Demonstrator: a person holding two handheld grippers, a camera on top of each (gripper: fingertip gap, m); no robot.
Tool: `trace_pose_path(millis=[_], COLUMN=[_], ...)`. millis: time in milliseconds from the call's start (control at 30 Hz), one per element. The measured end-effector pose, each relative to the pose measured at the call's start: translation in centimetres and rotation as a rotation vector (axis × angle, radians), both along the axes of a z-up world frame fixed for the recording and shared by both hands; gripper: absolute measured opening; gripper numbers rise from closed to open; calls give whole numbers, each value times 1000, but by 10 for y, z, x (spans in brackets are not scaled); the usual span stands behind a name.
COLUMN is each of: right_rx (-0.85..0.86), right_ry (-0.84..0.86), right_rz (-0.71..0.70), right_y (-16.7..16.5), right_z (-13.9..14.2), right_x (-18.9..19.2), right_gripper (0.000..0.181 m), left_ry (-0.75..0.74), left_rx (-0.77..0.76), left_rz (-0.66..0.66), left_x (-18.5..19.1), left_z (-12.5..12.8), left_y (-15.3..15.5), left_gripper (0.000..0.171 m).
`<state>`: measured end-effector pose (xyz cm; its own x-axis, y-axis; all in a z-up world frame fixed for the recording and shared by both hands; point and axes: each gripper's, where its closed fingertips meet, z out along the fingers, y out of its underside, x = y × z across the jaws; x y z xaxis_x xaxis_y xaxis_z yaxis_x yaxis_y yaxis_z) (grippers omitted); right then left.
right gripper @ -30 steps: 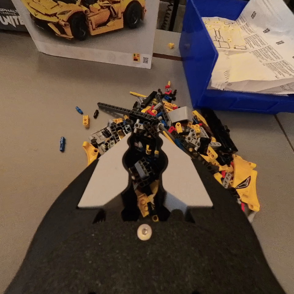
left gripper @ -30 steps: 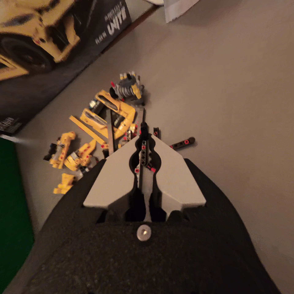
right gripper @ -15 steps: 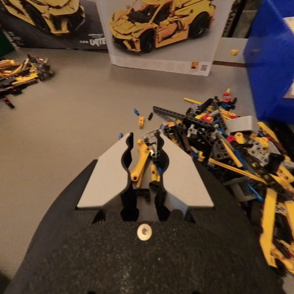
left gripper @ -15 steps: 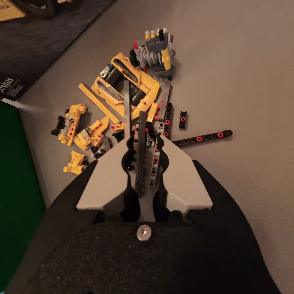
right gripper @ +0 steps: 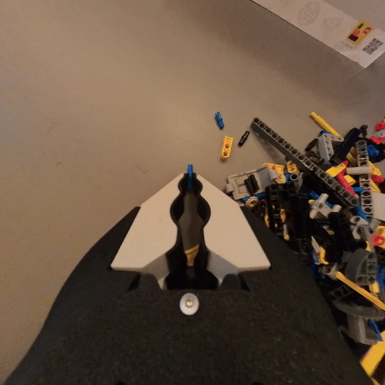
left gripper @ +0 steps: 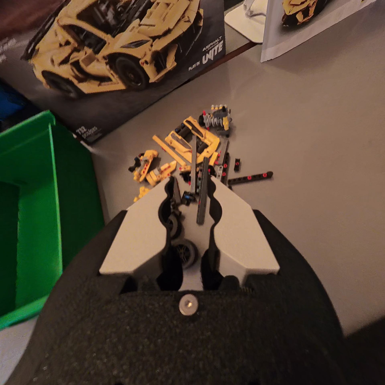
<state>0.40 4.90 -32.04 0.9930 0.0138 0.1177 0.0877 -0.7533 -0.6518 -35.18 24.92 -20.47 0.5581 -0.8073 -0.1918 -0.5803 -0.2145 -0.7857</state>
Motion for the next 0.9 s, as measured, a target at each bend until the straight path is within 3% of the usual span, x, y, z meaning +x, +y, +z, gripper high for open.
trace_pose_path(millis=[100, 167, 300, 500, 633, 833, 900], right_rx=[124, 187, 117, 140, 186, 399, 467], right_ry=[-68, -19, -12, 67, 85, -23, 18], right_rz=[-130, -217, -313, -297, -255, -108, -27], right_y=[-12, -29, -64, -79, -78, -38, -13], right_z=[42, 64, 57, 58, 94, 208, 231], right_x=[48, 85, 145, 152, 145, 123, 102], right_gripper=[3, 3, 4, 21, 25, 37, 34], left_ry=[-41, -122, -254, -250, -392, -502, -497], left_rx=[-37, -97, -221, -216, -235, -143, -128], left_rz=[50, 69, 80, 143, 107, 22, 3], left_x=[-40, -62, -86, -98, -79, -34, -15], left_z=[-10, -17, -34, -51, -36, 23, 45], left_y=[-14, -30, -61, -78, -83, -63, -54], left_gripper=[32, 31, 28, 29, 29, 29, 29])
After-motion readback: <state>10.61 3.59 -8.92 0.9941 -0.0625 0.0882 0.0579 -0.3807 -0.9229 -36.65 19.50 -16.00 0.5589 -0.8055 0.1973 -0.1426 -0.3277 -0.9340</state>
